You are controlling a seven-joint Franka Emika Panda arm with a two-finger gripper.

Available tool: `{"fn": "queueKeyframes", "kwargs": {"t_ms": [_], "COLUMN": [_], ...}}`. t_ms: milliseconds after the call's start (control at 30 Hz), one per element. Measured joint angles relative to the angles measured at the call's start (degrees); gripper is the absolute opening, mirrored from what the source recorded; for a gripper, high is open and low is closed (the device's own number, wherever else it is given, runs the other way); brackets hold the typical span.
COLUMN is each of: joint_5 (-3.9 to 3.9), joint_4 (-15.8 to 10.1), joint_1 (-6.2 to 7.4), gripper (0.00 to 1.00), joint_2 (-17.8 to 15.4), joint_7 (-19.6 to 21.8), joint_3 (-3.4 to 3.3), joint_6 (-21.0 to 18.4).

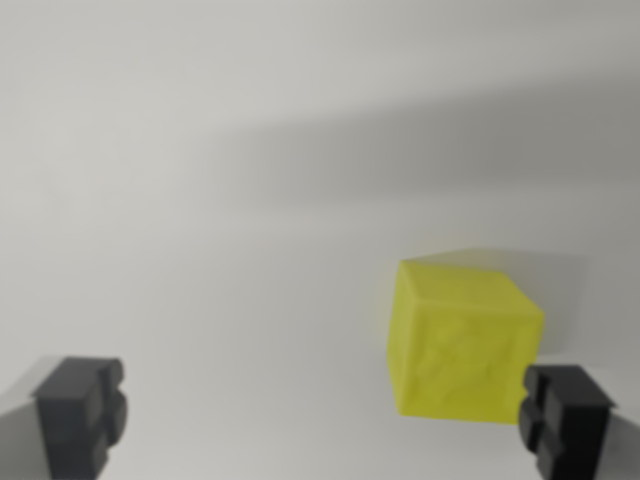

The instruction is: Pick yellow cube

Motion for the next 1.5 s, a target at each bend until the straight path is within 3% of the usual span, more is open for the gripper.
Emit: {"fn": "queueKeyframes", "kwargs": {"t_ms": [633, 1100, 1367, 1500], "joint_5": [0.72, 1.96, 2.10, 2.65], "joint_4": [-5.29, -7.85, -7.89, -7.63], "joint_1": [-4.37, -7.69, -7.92, -7.88], "gripper": [1.00, 1.00, 1.00, 1.00], "joint_2": [3.80, 7.67, 8.15, 9.73], "joint_7": [-2.85, -5.74, -5.89, -6.27], "joint_3": [0.00, 0.02, 0.06, 0.13], "joint_6": [9.17, 15.63, 16.16, 17.41]}}
